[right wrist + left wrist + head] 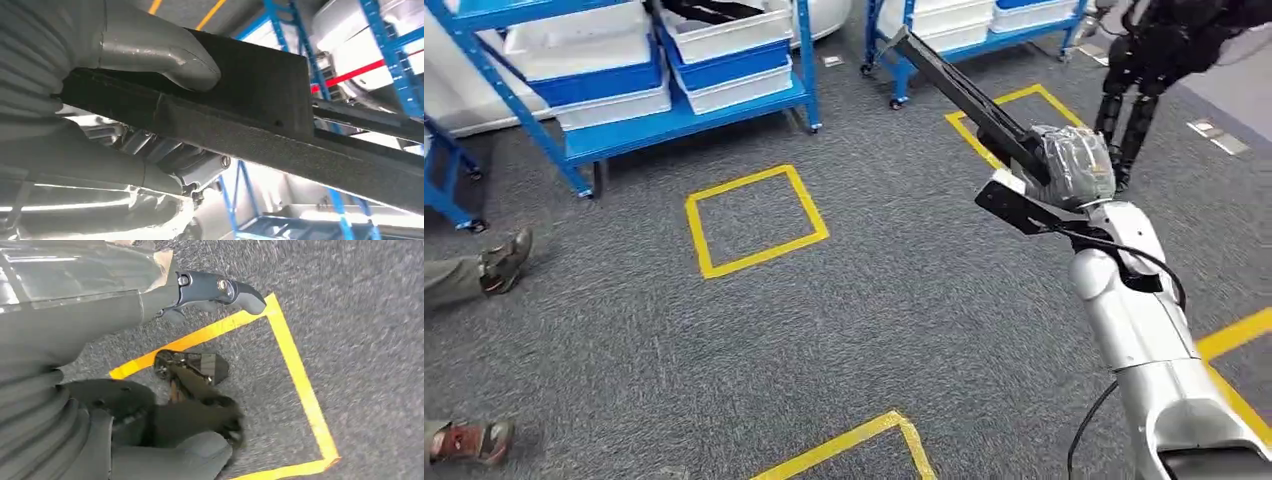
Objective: Take the parts from the cabinet and place them on the table.
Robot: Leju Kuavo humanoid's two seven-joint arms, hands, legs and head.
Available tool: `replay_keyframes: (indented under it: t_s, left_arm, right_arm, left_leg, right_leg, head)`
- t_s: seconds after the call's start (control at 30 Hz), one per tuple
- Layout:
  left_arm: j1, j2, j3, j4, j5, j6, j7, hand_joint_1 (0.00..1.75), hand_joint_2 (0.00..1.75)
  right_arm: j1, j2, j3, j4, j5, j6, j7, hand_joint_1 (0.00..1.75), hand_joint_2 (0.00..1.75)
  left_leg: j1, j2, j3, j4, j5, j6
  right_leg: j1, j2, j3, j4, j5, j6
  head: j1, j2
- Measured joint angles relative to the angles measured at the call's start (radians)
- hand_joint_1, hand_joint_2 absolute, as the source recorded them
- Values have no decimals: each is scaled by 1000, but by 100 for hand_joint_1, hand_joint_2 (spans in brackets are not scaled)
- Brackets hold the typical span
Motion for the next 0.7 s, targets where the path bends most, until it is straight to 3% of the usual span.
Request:
replay_keyframes:
  t_s: [0.07, 0.1, 0.13, 0.17, 0.2, 0.23, 0.33, 0.37, 0.4, 0.43, 0.47, 0.5, 0.53, 0.57, 0.6, 0.67, 0.7]
  left_arm:
    - [0, 0, 0, 0, 1, 2, 0, 0, 175]
    - [-1, 0, 0, 0, 2, 3, 0, 0, 175]
    - [-1, 1, 0, 0, 3, 3, 0, 0, 175]
    - [-1, 2, 0, 0, 5, 3, 0, 0, 175]
    - [-1, 3, 0, 0, 7, 3, 0, 0, 175]
    - [1, 5, 0, 0, 9, 3, 1, 0, 175]
    - [0, 5, 0, 0, 12, 3, 2, 0, 175]
    - [-2, 5, 0, 0, 13, 3, 1, 0, 175]
    - [-5, 5, 0, 0, 16, 3, -1, 0, 175]
    - [-4, 5, 0, 0, 19, 5, -3, 0, 175]
    - [-1, 4, -1, 0, 21, 5, -3, 0, 175]
    - [0, 4, -3, 0, 21, 4, -2, 0, 175]
    - [1, 4, -7, 0, 22, 3, -2, 0, 175]
    - [2, 5, -10, 0, 23, 3, 2, 0, 175]
    - [1, 4, -13, 0, 25, 3, 2, 0, 175]
    - [0, 3, -14, 0, 28, 3, 3, 0, 175]
    - [-1, 4, -15, 0, 30, 3, 4, 0, 175]
  right_arm:
    - [2, 3, 1, 1, 3, -1, 0, 175, 175]
    - [2, 3, 0, 3, 7, -2, -1, 175, 175]
    - [0, 5, 0, 5, 11, -3, -1, 175, 175]
    - [-2, 6, 0, 7, 16, -5, 0, 175, 175]
    - [-2, 10, 0, 7, 19, -9, 2, 175, 175]
    - [-7, 12, -1, 8, 23, -14, 7, 175, 175]
    - [-4, 14, -3, 10, 39, -21, 14, 175, 175]
    - [-5, 11, -6, 13, 43, -22, 15, 175, 175]
    - [-5, 11, -9, 17, 52, -31, 16, 175, 175]
    - [-14, 8, -10, 22, 77, -45, 31, 175, 175]
    - [-21, 10, -8, 27, 108, -67, 50, 175, 175]
    - [-24, 12, -6, 34, 132, -83, 66, 175, 175]
    - [-24, 12, -7, 41, 143, -86, 75, 175, 175]
    - [-23, 12, -6, 48, 151, -86, 79, 175, 175]
    - [-23, 14, -6, 56, 158, -85, 83, 175, 175]
    - [-26, 17, -7, 63, 164, -85, 84, 175, 175]
    - [-30, 19, -7, 67, 166, -85, 84, 175, 175]
  left_leg:
    - [0, -2, -2, 6, 13, 3]
    - [1, -2, 16, -29, 41, 5]
    - [1, -7, 53, -100, 84, 9]
    - [2, -26, 104, -203, 134, 15]
    - [4, -76, 139, -277, 158, 22]
    - [8, -103, 150, -298, 151, 25]
    - [-3, -69, 148, -303, 150, 28]
    - [2, -51, 152, -319, 160, 38]
    - [4, -35, 157, -334, 172, 44]
    - [4, -24, 155, -337, 176, 51]
    - [2, -7, 153, -337, 177, 53]
    - [1, 8, 151, -337, 177, 53]
    - [-1, 22, 148, -336, 178, 53]
    - [-1, 38, 147, -336, 178, 53]
    - [0, 55, 147, -336, 178, 52]
    - [1, 83, 147, -332, 176, 48]
    - [-3, 93, 147, -325, 172, 40]
  right_leg:
    - [1, 17, -1, 0, 1, 1]
    - [1, 30, -1, 1, 3, 2]
    - [1, 44, 0, 1, 4, 2]
    - [0, 60, 0, 1, 6, 5]
    - [-3, 71, -1, 1, 8, 7]
    - [8, 83, -10, 4, 12, 14]
    - [-9, 122, -24, -7, 29, 39]
    - [3, 136, -31, -12, 35, 49]
    - [2, 72, -44, 12, 20, 43]
    - [7, 23, -69, 62, -11, 35]
    - [7, 0, -107, 140, -47, 29]
    - [6, -10, -142, 222, -79, 27]
    - [5, -16, -171, 292, -101, 29]
    - [4, -19, -180, 320, -106, 36]
    - [2, -23, -159, 289, -92, 46]
    - [-5, -52, -54, 114, -34, 66]
    - [-6, -105, 2, 20, -10, 71]
  head:
    - [1, 0]
    - [0, 0]
    - [1, 0]
    - [1, 0]
    - [1, 0]
    - [3, 0]
    - [1, 0]
    - [3, 0]
    - [3, 0]
    - [15, 0]
    - [17, 0]
    - [18, 0]
    - [18, 0]
    - [19, 0]
    - [19, 0]
    - [18, 0]
    - [19, 0]
